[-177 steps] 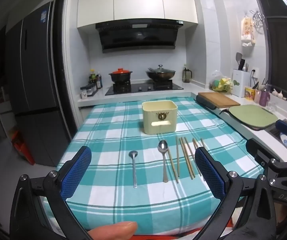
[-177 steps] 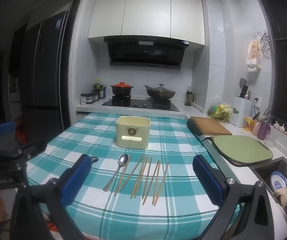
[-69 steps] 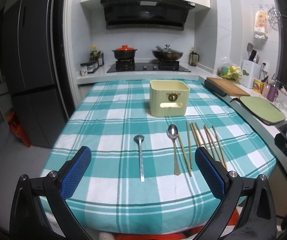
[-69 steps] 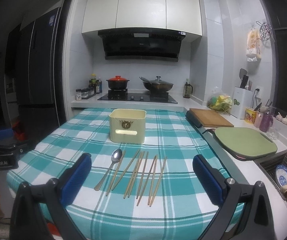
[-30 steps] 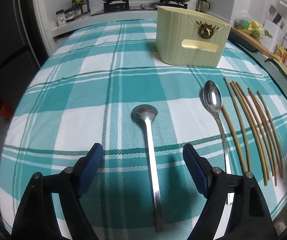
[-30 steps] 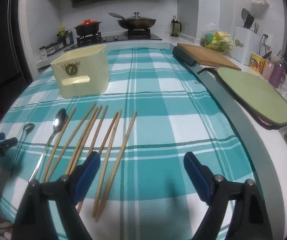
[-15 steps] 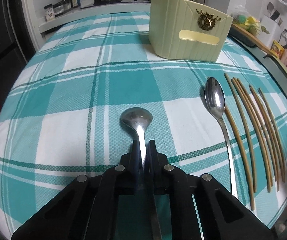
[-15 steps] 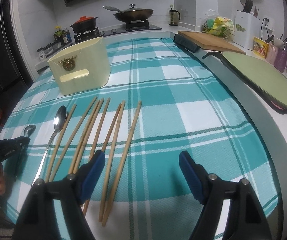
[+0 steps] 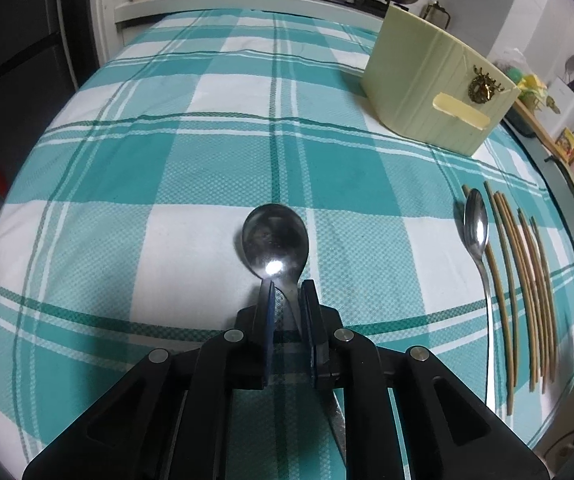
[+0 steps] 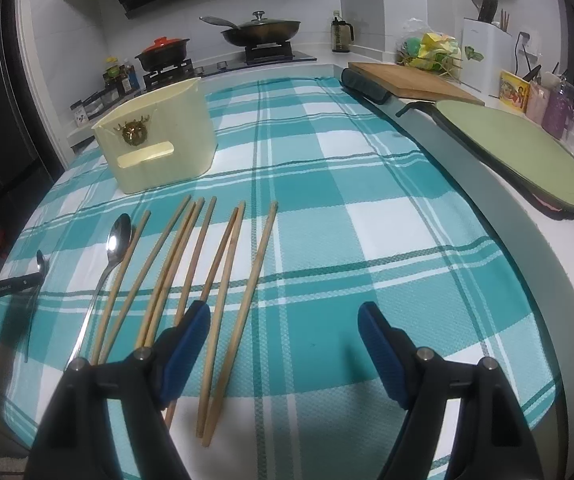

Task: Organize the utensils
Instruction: 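Move the left tool to the small metal spoon while the right tool moves to the chopsticks, then close the left tool on the spoon handle while the right tool closes on one chopstick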

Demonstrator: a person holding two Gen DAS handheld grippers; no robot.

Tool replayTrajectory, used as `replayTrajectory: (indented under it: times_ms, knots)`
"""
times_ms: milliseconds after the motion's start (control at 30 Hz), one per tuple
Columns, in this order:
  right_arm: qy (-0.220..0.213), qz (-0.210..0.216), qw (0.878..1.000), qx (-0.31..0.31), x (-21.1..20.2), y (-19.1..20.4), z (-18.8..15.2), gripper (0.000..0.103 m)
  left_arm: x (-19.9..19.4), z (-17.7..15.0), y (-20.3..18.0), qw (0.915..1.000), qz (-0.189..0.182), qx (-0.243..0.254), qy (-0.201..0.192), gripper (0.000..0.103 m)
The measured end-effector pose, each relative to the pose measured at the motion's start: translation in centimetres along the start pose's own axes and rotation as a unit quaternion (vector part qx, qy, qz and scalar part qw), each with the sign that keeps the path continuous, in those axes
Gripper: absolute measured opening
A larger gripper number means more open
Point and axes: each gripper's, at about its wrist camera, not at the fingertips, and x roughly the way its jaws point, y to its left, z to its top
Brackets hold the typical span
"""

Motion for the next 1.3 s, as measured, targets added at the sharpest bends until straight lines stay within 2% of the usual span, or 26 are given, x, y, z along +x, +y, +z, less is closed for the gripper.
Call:
replayTrajectory:
  times_ms: [100, 167, 233, 333, 400, 467, 633, 667, 733, 867, 1000, 1100, 1300]
  knots:
    - [0.005, -0.005, 1.000, -0.010, 0.5, 0.3, 0.1, 0.078, -0.3, -0.4, 0.1, 1.0000, 0.001, -0.002, -0.003, 0.038]
    - [0.009, -0.007, 1.000, -0.019, 1.0, 0.5, 0.2, 0.078, -0.7, -0.8, -0.1, 0.9999, 0.004, -0.009, -0.008, 0.061]
    - [0.018, -0.007, 1.000, -0.023, 1.8, 0.5, 0.5, 0.076, -1.3, -1.2, -0.3, 0.9998, 0.004, -0.017, -0.014, 0.069]
    - [0.031, 0.000, 0.999, -0.023, 2.7, 0.5, 1.3, 0.066, -1.9, -1.8, -0.8, 0.9996, 0.011, -0.015, -0.023, 0.074]
    - [0.036, 0.005, 0.999, -0.028, 3.3, 0.9, 1.8, 0.065, -2.2, -2.1, -1.3, 0.9992, 0.025, -0.006, -0.030, 0.074]
    - [0.041, 0.010, 0.998, -0.037, 4.2, 1.4, 2.2, 0.058, -2.3, -2.3, -1.6, 0.9986, 0.038, 0.001, -0.035, 0.075]
    - [0.064, 0.003, 0.997, -0.049, 7.2, 2.0, 2.6, 0.033, -1.9, -2.6, -1.5, 0.9987, 0.043, -0.003, -0.026, 0.075]
    - [0.072, 0.005, 0.996, -0.050, 7.7, 2.0, 2.5, 0.031, -1.8, -2.6, -1.4, 0.9987, 0.044, -0.004, -0.025, 0.075]
    - [0.082, 0.015, 0.995, -0.060, 8.4, 2.4, 2.2, 0.030, -1.5, -2.7, -1.1, 0.9988, 0.043, -0.011, -0.022, 0.075]
    - [0.083, 0.001, 0.991, -0.106, 8.6, 3.6, 1.9, 0.030, -1.2, -2.4, 0.0, 0.9985, 0.032, -0.038, -0.023, 0.075]
    - [0.087, 0.003, 0.990, -0.113, 9.3, 3.5, 2.8, 0.030, -0.9, -1.5, 0.4, 0.9976, 0.025, -0.060, -0.023, 0.075]
    - [0.097, 0.012, 0.990, -0.106, 10.0, 3.3, 3.7, 0.030, -0.2, -0.7, 0.0, 0.9973, 0.041, -0.058, -0.020, 0.073]
    - [0.120, 0.030, 0.986, -0.108, 11.6, 3.3, 5.8, 0.030, 1.1, 0.8, -0.7, 0.9955, 0.087, -0.037, -0.011, 0.055]
